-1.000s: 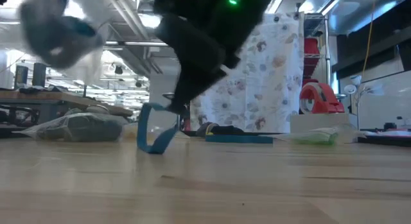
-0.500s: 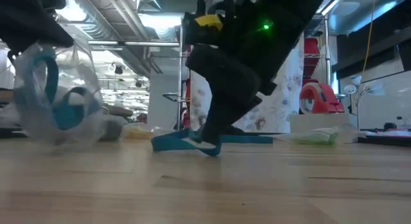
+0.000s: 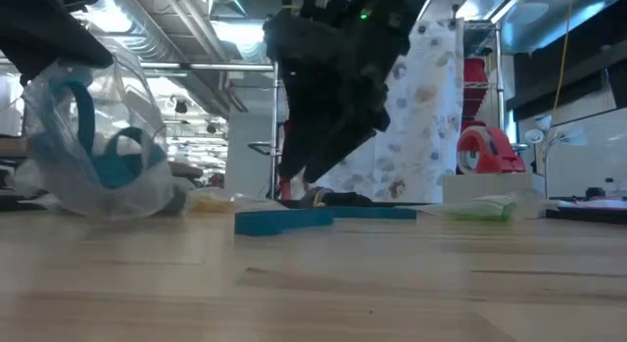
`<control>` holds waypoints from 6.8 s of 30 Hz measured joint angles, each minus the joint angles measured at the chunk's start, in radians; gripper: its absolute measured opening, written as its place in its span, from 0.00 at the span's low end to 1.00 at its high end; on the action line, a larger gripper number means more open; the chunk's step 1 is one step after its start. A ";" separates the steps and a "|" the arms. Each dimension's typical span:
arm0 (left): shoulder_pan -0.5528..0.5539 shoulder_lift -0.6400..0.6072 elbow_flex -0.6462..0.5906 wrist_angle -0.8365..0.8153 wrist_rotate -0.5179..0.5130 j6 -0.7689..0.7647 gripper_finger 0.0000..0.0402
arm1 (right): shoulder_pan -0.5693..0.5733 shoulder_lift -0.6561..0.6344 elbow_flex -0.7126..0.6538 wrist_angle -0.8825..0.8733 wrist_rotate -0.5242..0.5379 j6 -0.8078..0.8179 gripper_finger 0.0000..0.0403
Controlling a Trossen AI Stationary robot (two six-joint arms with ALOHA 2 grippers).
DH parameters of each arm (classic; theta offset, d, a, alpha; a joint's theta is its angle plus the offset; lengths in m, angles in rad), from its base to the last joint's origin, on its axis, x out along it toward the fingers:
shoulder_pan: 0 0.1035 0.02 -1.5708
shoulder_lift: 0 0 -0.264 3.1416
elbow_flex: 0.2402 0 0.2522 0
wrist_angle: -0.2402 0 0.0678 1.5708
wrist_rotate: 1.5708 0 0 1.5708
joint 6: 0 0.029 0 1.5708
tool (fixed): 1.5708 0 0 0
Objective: Sort rubber bands
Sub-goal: Put the blue rubber band into the transparent zip bag
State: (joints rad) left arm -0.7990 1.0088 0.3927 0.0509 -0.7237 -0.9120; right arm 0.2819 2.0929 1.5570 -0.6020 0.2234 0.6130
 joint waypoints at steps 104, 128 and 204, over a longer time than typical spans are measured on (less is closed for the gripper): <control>0.001 0.208 -0.016 0.236 -0.152 -0.110 0.00 | -0.001 0.106 0.007 0.629 0.042 0.316 0.02; 0.023 0.226 -0.016 0.350 -0.155 -0.049 0.00 | -0.006 0.266 0.007 0.988 0.186 0.400 0.03; -0.012 0.224 -0.016 0.139 -0.060 -0.207 0.00 | -0.552 0.018 -0.139 -0.087 -0.152 -0.685 0.69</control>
State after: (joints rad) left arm -0.8114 1.2324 0.3771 0.1903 -0.7837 -1.1187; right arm -0.2701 2.1108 1.4181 -0.6895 0.0716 -0.0722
